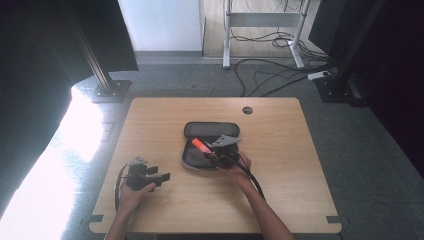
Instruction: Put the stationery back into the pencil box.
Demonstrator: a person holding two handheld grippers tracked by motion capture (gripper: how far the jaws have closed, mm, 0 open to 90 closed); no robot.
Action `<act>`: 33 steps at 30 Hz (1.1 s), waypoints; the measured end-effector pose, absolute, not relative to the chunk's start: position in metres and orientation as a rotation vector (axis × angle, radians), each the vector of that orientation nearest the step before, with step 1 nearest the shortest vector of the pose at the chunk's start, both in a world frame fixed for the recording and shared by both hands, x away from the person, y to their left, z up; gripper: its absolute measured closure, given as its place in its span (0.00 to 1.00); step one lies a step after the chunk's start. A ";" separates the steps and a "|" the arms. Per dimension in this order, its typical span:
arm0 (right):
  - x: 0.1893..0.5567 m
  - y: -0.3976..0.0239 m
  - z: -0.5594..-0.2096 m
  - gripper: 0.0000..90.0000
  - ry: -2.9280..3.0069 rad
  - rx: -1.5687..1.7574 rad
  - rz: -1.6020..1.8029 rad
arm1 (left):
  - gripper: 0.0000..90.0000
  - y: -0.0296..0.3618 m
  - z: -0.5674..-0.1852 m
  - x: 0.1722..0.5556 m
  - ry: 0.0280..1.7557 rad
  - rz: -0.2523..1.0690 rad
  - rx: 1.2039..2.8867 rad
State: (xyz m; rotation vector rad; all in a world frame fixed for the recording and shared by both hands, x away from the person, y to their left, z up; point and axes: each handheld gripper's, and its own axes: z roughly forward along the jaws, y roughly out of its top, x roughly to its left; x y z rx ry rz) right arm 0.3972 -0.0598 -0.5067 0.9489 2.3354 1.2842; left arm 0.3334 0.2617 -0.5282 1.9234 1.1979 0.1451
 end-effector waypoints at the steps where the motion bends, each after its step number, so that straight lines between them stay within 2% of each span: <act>1: 0.398 -0.060 -0.507 0.73 2.336 0.954 1.281 | 0.31 0.262 -0.528 0.334 1.197 0.144 1.925; 14: 0.411 -0.052 -0.527 0.73 2.384 0.985 1.199 | 0.31 0.262 -0.529 0.334 1.199 0.140 1.926; 24: 0.411 -0.049 -0.529 0.72 2.404 0.972 1.167 | 0.31 0.262 -0.528 0.333 1.196 0.151 1.921; 33: 0.408 -0.052 -0.524 0.60 2.383 0.973 1.151 | 0.31 0.262 -0.529 0.334 1.193 0.148 1.926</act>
